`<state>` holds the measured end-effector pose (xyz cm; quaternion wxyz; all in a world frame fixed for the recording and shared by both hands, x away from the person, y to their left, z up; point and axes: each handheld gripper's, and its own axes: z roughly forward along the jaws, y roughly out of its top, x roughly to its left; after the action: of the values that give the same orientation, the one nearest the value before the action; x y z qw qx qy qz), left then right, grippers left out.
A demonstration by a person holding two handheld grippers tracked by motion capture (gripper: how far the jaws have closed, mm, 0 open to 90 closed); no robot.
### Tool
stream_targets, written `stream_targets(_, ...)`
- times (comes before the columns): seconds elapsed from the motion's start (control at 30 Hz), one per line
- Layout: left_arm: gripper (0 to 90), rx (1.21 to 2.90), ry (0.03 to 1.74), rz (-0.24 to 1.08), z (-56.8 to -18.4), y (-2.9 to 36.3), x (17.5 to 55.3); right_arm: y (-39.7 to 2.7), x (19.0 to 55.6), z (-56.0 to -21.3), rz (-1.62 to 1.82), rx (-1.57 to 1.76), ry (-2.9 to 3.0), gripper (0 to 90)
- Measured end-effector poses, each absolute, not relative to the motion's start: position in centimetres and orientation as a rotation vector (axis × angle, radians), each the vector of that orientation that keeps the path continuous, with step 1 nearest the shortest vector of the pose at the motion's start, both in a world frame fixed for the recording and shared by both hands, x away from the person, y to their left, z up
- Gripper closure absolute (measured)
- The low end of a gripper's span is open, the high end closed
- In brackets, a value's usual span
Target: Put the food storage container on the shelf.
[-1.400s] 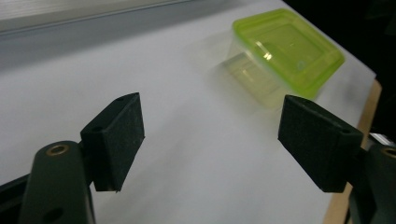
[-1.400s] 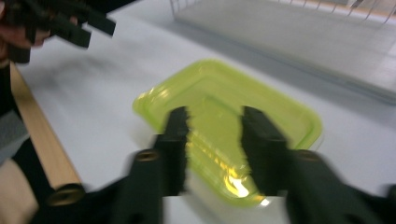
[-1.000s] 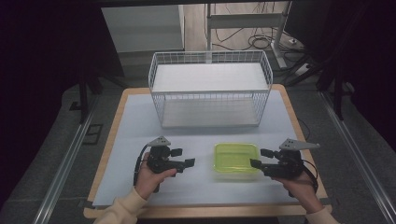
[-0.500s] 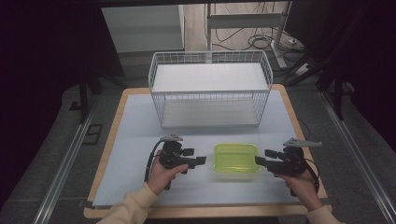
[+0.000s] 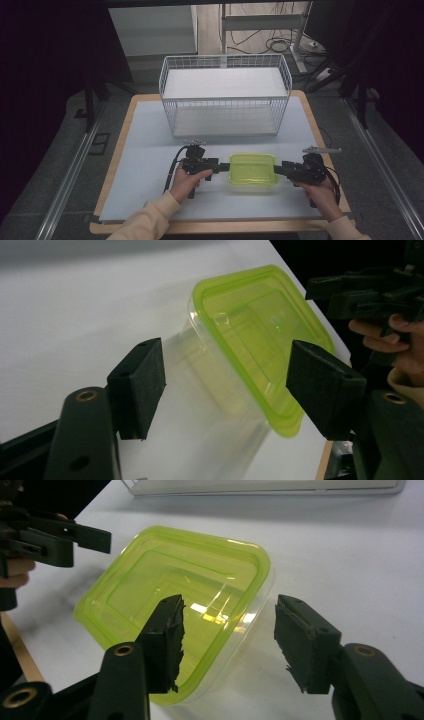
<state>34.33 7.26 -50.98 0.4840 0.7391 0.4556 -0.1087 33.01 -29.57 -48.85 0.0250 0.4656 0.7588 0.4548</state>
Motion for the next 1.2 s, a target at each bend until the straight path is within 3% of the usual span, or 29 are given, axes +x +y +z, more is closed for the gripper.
stream_targets(0.43,41.3,1.811,1.12,-0.336,-51.9,5.8,34.8,-29.8,33.7,-49.7,1.416,1.54,2.394,57.6)
stream_targets(0.77,66.2,1.833,1.1,-0.367,-52.2,5.5,34.6,-29.8,33.9,-50.3,1.462,1.622,2.437,68.4)
stream_targets(1.2,81.3,1.793,1.032,-0.304,-51.0,6.0,33.6,-30.0,33.3,-49.3,1.517,1.602,2.422,80.4)
